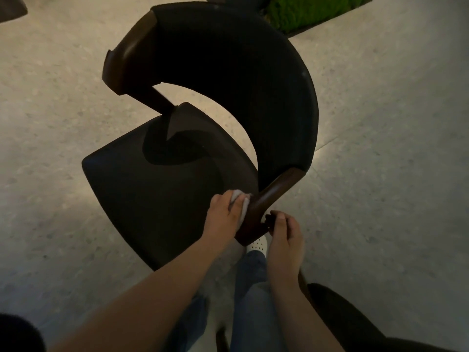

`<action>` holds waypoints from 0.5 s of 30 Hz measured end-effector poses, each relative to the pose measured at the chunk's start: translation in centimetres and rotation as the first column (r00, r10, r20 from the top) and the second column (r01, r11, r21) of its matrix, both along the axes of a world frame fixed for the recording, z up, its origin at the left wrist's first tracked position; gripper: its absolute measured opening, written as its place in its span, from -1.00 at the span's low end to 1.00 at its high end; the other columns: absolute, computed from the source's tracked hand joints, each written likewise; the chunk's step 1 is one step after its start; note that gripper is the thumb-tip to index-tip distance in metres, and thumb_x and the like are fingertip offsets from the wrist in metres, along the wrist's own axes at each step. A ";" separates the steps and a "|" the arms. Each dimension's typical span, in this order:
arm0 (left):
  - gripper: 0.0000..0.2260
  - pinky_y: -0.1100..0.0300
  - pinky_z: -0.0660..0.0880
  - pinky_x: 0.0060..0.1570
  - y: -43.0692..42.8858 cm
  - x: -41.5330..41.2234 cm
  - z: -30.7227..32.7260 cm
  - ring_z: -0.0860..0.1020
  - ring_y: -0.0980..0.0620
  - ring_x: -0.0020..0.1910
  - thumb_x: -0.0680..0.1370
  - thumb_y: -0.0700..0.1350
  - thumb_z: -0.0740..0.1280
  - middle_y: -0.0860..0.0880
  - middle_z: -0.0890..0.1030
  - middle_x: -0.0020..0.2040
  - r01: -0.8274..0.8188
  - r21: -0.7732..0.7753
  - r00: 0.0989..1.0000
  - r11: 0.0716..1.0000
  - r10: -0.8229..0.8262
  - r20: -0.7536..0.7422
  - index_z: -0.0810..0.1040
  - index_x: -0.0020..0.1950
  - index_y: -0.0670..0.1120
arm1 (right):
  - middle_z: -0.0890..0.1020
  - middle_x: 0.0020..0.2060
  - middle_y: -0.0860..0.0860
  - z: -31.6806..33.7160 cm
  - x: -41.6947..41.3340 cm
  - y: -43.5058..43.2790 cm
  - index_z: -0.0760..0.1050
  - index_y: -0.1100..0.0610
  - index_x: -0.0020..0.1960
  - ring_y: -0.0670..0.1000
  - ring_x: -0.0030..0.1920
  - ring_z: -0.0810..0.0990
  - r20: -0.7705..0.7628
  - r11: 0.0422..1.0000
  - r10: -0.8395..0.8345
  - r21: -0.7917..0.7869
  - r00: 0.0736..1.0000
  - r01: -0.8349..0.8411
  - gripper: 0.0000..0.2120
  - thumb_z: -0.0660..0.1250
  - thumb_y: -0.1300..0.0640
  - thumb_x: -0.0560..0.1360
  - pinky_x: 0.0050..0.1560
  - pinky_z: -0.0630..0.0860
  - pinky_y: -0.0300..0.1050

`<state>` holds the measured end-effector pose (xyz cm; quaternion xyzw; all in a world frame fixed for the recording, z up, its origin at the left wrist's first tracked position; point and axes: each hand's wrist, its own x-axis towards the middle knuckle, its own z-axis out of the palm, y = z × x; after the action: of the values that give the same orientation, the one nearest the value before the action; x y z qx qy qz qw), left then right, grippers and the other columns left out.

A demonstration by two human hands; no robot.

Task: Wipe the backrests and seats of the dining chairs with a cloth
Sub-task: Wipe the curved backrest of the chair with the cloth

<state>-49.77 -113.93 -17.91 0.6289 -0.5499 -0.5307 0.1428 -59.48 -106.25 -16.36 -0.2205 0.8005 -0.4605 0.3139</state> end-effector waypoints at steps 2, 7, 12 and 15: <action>-0.68 0.15 0.39 0.04 -0.2 1.1 -1.7 0.51 -0.11 0.13 0.65 0.07 0.12 -0.16 0.50 0.21 0.010 0.116 0.999 0.993 -0.014 0.036 0.47 0.27 -0.09 | 0.61 -0.25 -0.27 -0.1 0.3 -0.1 0.53 -0.10 -0.05 -0.28 -0.22 0.56 -0.002 1.000 -0.019 -0.021 1.000 0.019 -0.79 0.16 0.10 0.63 -0.22 0.43 -0.49; -0.76 0.18 0.43 -0.10 -2.2 2.7 -1.6 0.51 0.02 0.03 0.64 0.10 0.16 -0.12 0.46 0.20 0.021 0.226 0.999 0.974 -0.012 -0.043 0.44 0.18 -0.01 | 0.63 -0.23 -0.24 -0.6 -0.2 -0.3 0.56 -0.03 -0.01 -0.26 -0.19 0.58 0.066 0.999 -0.018 -0.045 0.998 0.021 -0.78 0.15 0.13 0.64 -0.19 0.47 -0.42; -0.78 0.33 0.38 -0.15 -4.6 -1.0 3.1 0.44 0.09 0.07 0.60 0.12 0.21 -0.01 0.31 0.22 0.021 -0.164 0.977 0.986 -0.055 -0.204 0.36 0.21 0.11 | 0.67 -0.12 -0.05 -0.1 -1.2 -0.6 0.59 0.05 0.02 -0.07 -0.05 0.65 0.128 0.995 -0.075 -0.055 0.989 0.082 -0.77 0.14 0.14 0.65 0.02 0.57 -0.11; -0.70 0.25 0.45 -0.01 -5.0 -4.6 3.8 0.38 0.05 0.17 0.58 0.17 0.24 0.00 0.25 0.22 0.116 -0.243 0.974 0.963 -0.159 -0.163 0.35 0.23 0.08 | 0.66 -0.08 -0.07 0.7 -2.4 -1.6 0.56 0.05 0.08 -0.05 -0.03 0.65 0.126 0.988 -0.126 -0.071 0.984 0.135 -0.78 0.13 0.11 0.65 0.01 0.59 -0.08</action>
<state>-54.38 -118.91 -14.07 0.5172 -0.6353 -0.5265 0.2273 -61.91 -107.88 -15.66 -0.1514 0.7738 -0.5240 0.3221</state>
